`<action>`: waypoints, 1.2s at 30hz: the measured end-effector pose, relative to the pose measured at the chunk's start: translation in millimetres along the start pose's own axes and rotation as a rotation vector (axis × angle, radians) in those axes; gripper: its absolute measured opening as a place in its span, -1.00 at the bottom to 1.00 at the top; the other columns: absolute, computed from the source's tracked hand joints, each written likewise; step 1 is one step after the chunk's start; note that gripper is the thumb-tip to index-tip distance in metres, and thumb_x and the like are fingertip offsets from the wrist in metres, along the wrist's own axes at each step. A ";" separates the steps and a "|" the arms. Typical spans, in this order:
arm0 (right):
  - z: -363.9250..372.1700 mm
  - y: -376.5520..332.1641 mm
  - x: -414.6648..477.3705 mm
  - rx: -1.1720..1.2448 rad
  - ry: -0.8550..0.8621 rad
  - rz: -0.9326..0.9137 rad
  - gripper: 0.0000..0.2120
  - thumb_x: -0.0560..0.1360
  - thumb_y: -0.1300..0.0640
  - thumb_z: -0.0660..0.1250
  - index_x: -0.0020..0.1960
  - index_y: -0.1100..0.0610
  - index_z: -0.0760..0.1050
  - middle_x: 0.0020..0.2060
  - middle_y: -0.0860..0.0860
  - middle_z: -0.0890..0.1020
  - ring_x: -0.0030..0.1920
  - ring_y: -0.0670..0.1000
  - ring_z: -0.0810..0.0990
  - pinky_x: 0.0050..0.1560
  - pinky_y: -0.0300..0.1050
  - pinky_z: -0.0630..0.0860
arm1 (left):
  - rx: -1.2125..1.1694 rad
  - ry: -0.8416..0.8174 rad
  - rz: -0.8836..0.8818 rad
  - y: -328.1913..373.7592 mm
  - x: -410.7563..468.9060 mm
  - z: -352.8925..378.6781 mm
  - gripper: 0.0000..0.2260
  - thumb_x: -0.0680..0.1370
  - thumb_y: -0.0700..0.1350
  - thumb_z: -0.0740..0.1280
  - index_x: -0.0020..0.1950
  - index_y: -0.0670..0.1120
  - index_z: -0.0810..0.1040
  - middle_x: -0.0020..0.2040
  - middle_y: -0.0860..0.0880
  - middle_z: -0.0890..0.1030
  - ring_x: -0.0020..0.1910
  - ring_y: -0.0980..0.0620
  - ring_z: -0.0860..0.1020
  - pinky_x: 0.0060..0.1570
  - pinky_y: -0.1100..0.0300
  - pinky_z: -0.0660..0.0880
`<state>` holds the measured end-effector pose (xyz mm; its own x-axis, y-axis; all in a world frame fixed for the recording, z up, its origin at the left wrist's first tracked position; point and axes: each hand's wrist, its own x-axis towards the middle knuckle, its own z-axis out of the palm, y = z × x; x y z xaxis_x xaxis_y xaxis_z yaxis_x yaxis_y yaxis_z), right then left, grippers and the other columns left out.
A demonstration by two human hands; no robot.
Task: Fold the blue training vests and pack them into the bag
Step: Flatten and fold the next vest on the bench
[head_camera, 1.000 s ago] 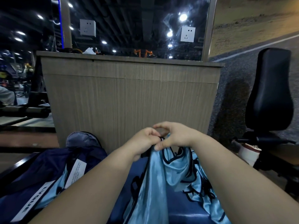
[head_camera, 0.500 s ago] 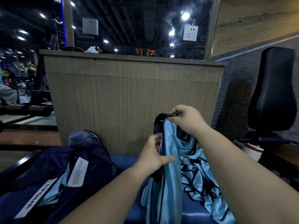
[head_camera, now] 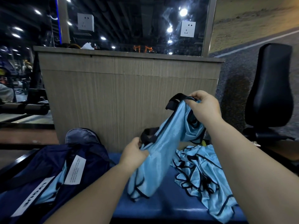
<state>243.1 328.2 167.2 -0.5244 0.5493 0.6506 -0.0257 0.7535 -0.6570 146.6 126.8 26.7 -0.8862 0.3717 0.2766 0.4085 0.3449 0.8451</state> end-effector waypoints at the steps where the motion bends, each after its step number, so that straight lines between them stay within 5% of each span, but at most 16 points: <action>1: -2.4 3.9 0.2 -0.020 0.008 0.024 -0.92 0.50 -0.07 0.40 -0.09 -0.09 0.54 -0.13 -0.15 0.58 -0.13 -0.01 0.57 -0.11 -0.05 0.55 | 0.031 -0.003 -0.011 -2.1 5.6 -6.8 -0.86 0.48 -0.18 0.33 -0.02 0.02 0.47 -0.10 0.05 0.61 -0.16 0.08 0.56 -0.19 0.20 0.47; 4: -11.8 17.2 2.3 -0.138 -0.034 0.080 -0.86 0.49 -0.09 0.41 -0.14 -0.06 0.51 -0.16 -0.08 0.59 -0.11 0.03 0.57 -0.07 -0.03 0.54 | 0.115 -0.040 -0.027 -8.7 21.4 -32.0 -0.91 0.52 -0.15 0.30 -0.02 -0.01 0.57 -0.09 -0.04 0.64 -0.12 -0.01 0.60 -0.12 0.11 0.52; 8: -19.9 35.4 7.6 -0.337 -0.342 0.146 -0.76 0.48 -0.09 0.43 -0.22 0.03 0.49 -0.16 0.01 0.61 -0.10 0.06 0.55 -0.10 -0.09 0.46 | 0.068 -0.161 0.004 -9.4 36.6 -74.8 -0.93 0.51 -0.11 0.37 -0.07 0.04 0.63 -0.10 -0.08 0.68 -0.12 -0.04 0.62 0.00 -0.01 0.54; 12: -18.0 48.3 6.1 -0.549 -0.688 0.180 -0.69 0.45 -0.06 0.47 0.03 0.17 0.61 -0.03 0.03 0.63 0.06 0.08 0.57 0.14 -0.09 0.49 | 0.168 -0.437 -0.069 -5.8 53.9 -119.7 -0.90 0.47 0.02 0.43 -0.02 0.11 0.65 -0.04 -0.02 0.71 -0.01 -0.06 0.67 0.10 -0.01 0.55; 16: 0.7 69.8 -2.6 -0.524 -0.932 0.311 -0.49 0.22 -0.19 0.56 0.04 0.10 0.66 -0.01 0.00 0.69 0.04 0.06 0.64 0.21 0.01 0.53 | 0.425 -0.604 -0.117 -11.4 68.3 -130.5 -0.93 0.54 -0.05 0.41 0.01 0.04 0.64 -0.09 0.02 0.70 -0.09 0.06 0.66 0.02 0.12 0.56; 19: 35.8 95.0 -11.8 -0.563 -1.032 0.314 -0.51 0.32 -0.13 0.54 0.14 0.13 0.63 0.08 0.00 0.66 0.12 0.09 0.62 0.24 0.00 0.51 | 0.724 -0.653 -0.120 -29.5 81.6 -120.2 -0.95 0.52 0.03 0.41 -0.02 0.14 0.62 -0.05 0.11 0.68 -0.03 0.12 0.63 0.08 0.15 0.54; 24: 92.2 126.9 -45.1 -0.652 -0.923 0.252 -0.74 0.53 -0.06 0.33 -0.17 0.12 0.54 -0.10 0.06 0.59 0.06 0.08 0.59 -0.03 -0.11 0.44 | 1.173 -0.417 -0.068 -87.6 91.0 -67.5 -0.78 0.57 -0.08 0.26 0.20 0.08 0.55 0.20 0.03 0.56 0.17 -0.01 0.52 0.06 0.14 0.40; 27: 111.0 150.2 -54.9 -0.563 -0.756 0.402 -0.65 0.57 -0.11 0.29 0.14 0.15 0.54 0.10 0.13 0.61 0.16 0.15 0.57 0.11 -0.04 0.50 | 1.269 -0.178 -0.066 -110.4 82.3 -33.7 -0.72 0.55 -0.13 0.22 0.27 0.04 0.43 0.26 -0.03 0.44 0.27 -0.07 0.39 0.15 0.02 0.34; 29: 116.3 165.1 -55.8 -0.497 -0.659 0.488 -0.51 0.56 -0.14 0.32 0.34 0.15 0.44 0.23 0.14 0.56 0.18 0.15 0.55 0.12 -0.02 0.50 | 1.202 -0.139 0.065 -118.8 75.7 -8.1 -0.67 0.52 -0.15 0.21 0.29 0.00 0.39 0.26 -0.04 0.40 0.28 -0.09 0.34 0.11 0.04 0.33; 32: 115.5 180.7 -49.0 -0.287 -0.569 0.647 -0.46 0.50 -0.01 0.35 0.43 0.08 0.32 0.10 0.18 0.54 -0.19 0.09 0.53 -0.28 -0.08 0.42 | 0.893 -0.195 0.267 -125.6 61.5 34.7 -0.61 0.47 -0.12 0.10 0.26 -0.05 0.46 0.25 -0.04 0.46 0.26 -0.12 0.38 0.13 0.06 0.35; 36: 95.5 200.6 -36.0 -0.215 -0.543 0.719 -0.37 0.37 0.22 0.29 0.43 0.05 0.31 0.08 0.19 0.48 -0.31 0.05 0.44 -0.36 -0.13 0.30 | 0.670 -0.419 0.208 -131.6 37.8 76.7 -0.63 0.62 0.04 0.20 0.42 0.00 0.39 0.39 0.00 0.43 0.37 -0.04 0.33 0.33 0.14 0.27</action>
<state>175.6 425.1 -24.3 -0.6812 0.7072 -0.1894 0.5904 0.3776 -0.7133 76.1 161.5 -109.2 -0.6765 0.7308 0.0914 0.7174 0.6258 0.3060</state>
